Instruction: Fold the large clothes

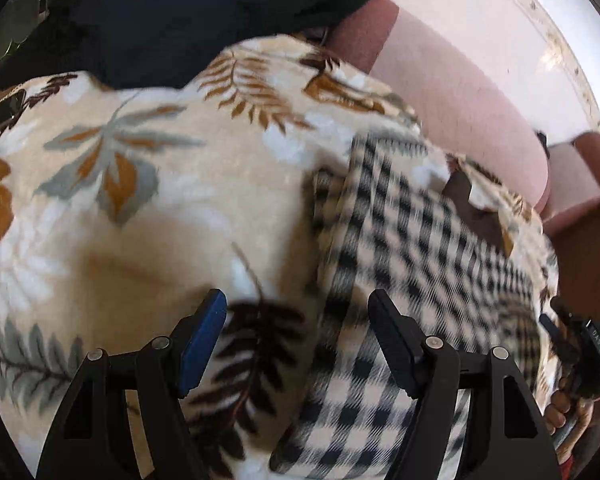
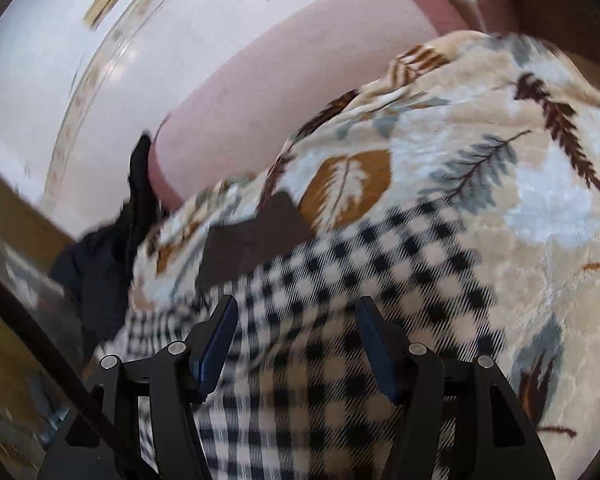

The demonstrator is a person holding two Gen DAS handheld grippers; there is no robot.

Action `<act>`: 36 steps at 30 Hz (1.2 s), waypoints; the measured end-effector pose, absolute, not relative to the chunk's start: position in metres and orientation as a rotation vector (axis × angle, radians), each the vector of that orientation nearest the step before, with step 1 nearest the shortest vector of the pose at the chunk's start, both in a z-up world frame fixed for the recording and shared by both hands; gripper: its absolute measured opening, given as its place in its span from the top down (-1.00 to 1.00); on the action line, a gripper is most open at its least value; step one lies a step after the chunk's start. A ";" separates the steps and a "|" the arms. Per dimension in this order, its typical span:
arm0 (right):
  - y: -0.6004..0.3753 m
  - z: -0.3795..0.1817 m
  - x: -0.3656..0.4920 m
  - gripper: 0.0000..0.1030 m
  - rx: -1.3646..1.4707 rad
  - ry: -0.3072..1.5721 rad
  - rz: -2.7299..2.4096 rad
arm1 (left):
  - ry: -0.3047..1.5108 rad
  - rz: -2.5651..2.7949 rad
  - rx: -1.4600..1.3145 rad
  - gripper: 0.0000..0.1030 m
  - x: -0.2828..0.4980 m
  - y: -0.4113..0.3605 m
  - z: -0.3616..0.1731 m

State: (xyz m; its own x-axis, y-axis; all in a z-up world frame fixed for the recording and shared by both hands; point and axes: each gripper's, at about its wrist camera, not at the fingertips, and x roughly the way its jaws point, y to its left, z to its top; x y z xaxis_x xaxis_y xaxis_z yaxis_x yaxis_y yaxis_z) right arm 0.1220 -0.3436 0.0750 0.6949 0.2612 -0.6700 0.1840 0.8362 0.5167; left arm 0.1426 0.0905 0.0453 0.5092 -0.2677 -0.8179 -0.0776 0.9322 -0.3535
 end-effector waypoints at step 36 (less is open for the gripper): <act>-0.371 0.022 -0.033 -0.11 0.427 1.047 -0.083 | 1.059 0.003 -0.057 -0.27 0.094 0.060 0.019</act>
State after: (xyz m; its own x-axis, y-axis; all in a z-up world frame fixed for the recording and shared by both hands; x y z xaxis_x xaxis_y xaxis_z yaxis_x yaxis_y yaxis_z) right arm -0.0328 -0.3710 0.0220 0.5051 0.1343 -0.8526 0.2667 0.9152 0.3021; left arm 0.0938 0.0601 0.0194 0.4899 -0.0253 -0.8714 -0.0299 0.9985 -0.0458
